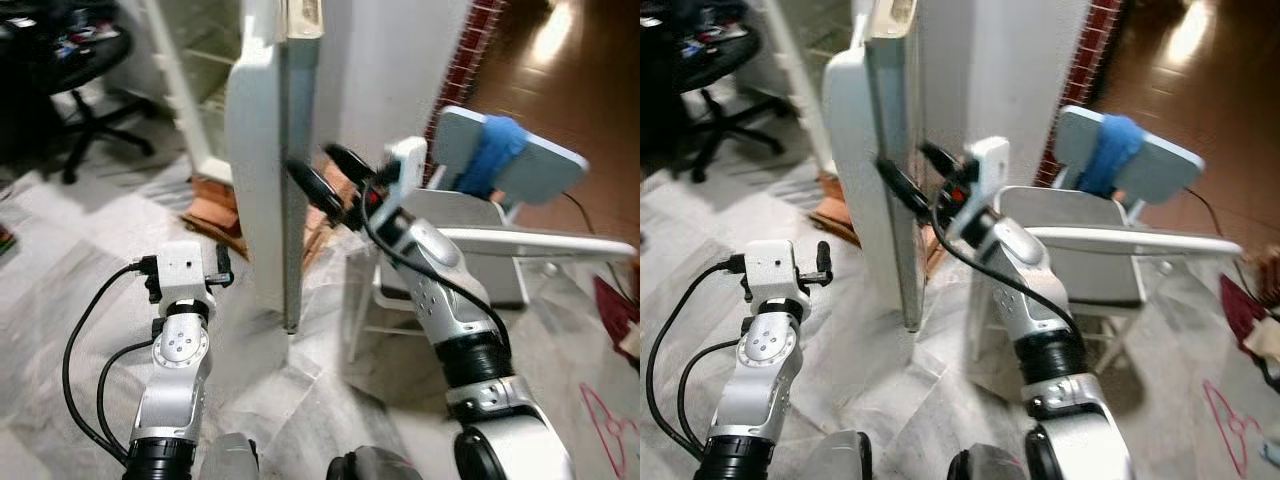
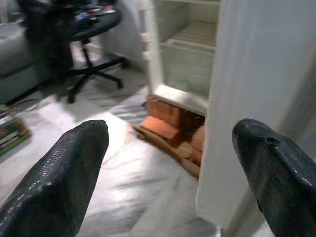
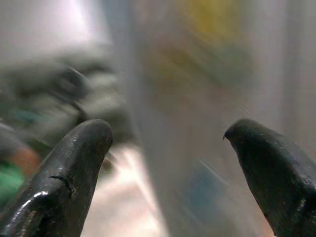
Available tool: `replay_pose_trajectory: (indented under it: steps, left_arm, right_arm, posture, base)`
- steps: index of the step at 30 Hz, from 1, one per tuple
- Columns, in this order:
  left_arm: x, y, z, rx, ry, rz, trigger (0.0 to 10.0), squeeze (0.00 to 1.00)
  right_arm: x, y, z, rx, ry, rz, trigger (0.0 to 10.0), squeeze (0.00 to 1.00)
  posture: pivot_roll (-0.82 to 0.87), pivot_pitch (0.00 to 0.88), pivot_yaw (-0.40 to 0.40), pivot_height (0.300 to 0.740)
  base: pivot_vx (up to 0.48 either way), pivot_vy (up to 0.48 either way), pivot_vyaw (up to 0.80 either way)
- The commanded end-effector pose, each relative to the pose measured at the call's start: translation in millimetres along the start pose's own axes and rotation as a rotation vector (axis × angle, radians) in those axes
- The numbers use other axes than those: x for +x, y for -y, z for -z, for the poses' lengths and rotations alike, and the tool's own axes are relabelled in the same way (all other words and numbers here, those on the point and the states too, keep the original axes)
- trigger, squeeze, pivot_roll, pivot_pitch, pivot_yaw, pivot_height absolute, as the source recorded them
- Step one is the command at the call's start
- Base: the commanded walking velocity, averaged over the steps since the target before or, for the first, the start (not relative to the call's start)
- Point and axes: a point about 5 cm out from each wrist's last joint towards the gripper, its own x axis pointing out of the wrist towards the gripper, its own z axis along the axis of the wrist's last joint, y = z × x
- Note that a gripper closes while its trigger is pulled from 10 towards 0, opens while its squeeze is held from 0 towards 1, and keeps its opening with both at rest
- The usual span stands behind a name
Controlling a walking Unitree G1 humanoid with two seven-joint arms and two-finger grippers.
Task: Restocking fridge
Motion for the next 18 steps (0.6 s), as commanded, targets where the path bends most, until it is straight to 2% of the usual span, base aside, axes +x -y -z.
replay_pose_trajectory:
  steps: [1,4,7,10,11,14,18]
  left_arm:
    - [0.3,3.1,-0.5,-0.004,-0.003,0.035,10.0,0.00]
    - [-0.9,2.4,2.1,0.007,-0.013,0.057,10.0,0.00]
    - [-3.4,3.1,0.4,0.042,0.015,0.102,10.0,0.00]
    - [-6.1,2.0,0.1,0.043,0.025,0.114,10.0,0.00]
    - [-7.6,0.5,1.0,0.039,0.022,0.113,10.0,0.00]
    - [-9.3,-1.5,2.3,0.035,0.019,0.113,10.0,0.00]
    - [-9.8,0.0,1.7,0.022,0.029,0.146,10.0,0.00]
  right_arm:
    - [-21.0,17.2,5.4,-0.091,-0.011,0.161,10.0,0.00]
    - [-37.9,20.0,10.5,-0.086,-0.029,0.262,10.0,0.00]
    - [-50.0,17.9,14.5,-0.140,-0.035,0.311,10.0,0.00]
    - [-58.4,17.2,15.8,-0.135,-0.035,0.348,10.0,0.00]
    - [-62.3,16.5,19.2,-0.106,-0.037,0.365,10.0,0.00]
    - [-66.1,14.2,24.7,-0.084,-0.039,0.380,10.0,0.00]
    - [-65.5,7.5,24.5,-0.112,-0.040,0.387,10.0,0.00]
  posture:
    - [0.07,0.089,-0.043,0.740]
    - [0.06,0.087,-0.035,0.740]
    - [0.06,0.087,-0.035,0.740]
    - [0.07,0.088,-0.036,0.740]
    - [0.07,0.087,-0.035,0.740]
    - [0.06,0.086,-0.033,0.740]
    - [0.06,0.084,-0.033,0.740]
  base:
    - [0.000,0.000,0.00]
    - [0.000,0.000,0.00]
    - [0.000,0.446,0.00]
    - [0.000,0.480,0.00]
    - [0.000,0.480,0.00]
    - [0.000,0.480,0.00]
    - [0.000,0.480,0.00]
